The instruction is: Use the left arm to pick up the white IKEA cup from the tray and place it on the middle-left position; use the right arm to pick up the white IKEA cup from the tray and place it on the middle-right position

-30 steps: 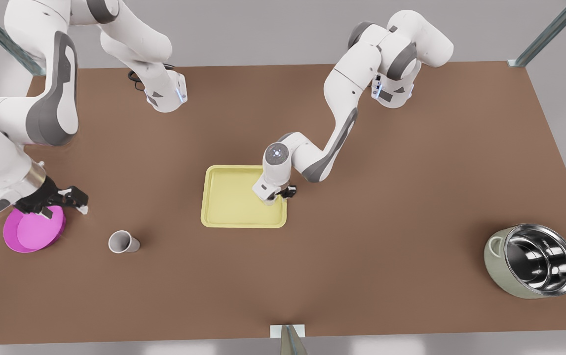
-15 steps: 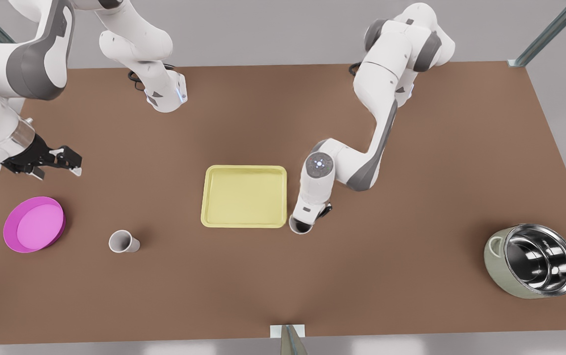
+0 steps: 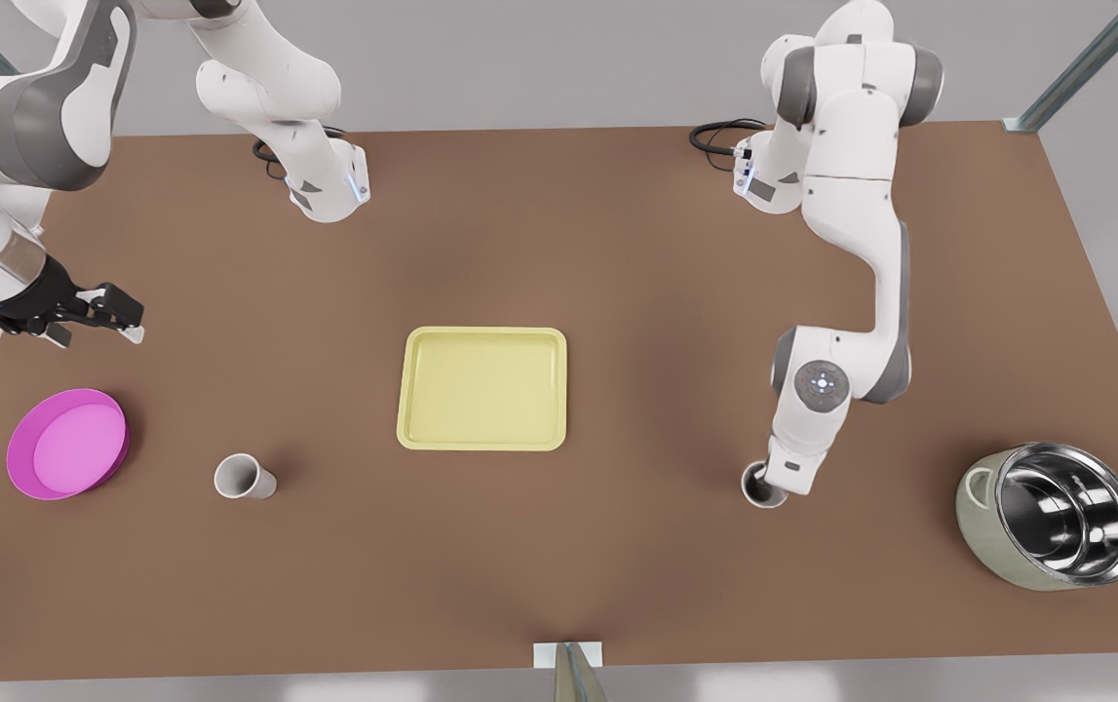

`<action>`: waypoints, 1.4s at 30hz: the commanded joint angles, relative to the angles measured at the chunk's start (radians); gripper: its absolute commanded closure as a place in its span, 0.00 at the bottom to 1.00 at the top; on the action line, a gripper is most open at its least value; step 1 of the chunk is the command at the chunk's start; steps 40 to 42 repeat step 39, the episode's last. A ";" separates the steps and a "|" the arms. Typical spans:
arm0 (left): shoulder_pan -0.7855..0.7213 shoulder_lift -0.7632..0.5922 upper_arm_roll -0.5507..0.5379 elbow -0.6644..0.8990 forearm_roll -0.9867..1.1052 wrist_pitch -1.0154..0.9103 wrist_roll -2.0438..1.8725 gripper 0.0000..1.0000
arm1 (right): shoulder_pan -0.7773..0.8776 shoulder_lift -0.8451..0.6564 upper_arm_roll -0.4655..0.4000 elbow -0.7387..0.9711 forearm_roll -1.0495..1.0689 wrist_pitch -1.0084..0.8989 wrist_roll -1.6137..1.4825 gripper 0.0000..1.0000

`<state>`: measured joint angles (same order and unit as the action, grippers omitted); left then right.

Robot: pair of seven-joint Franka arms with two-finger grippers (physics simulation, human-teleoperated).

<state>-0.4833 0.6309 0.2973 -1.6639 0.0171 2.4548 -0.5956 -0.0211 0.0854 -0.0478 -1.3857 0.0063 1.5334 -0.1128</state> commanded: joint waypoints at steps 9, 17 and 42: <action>-0.001 0.050 -0.007 0.006 -0.089 0.190 0.343 1.00 | 0.000 -0.001 0.000 0.001 0.001 -0.002 0.012 0.00; -0.012 -0.032 -0.001 0.001 -0.092 0.037 0.415 0.00 | 0.000 -0.001 -0.001 0.001 0.001 -0.001 0.013 0.00; 0.037 -0.387 0.065 0.110 -0.193 -0.735 0.686 0.00 | 0.001 0.004 0.019 0.001 -0.009 0.011 0.013 0.00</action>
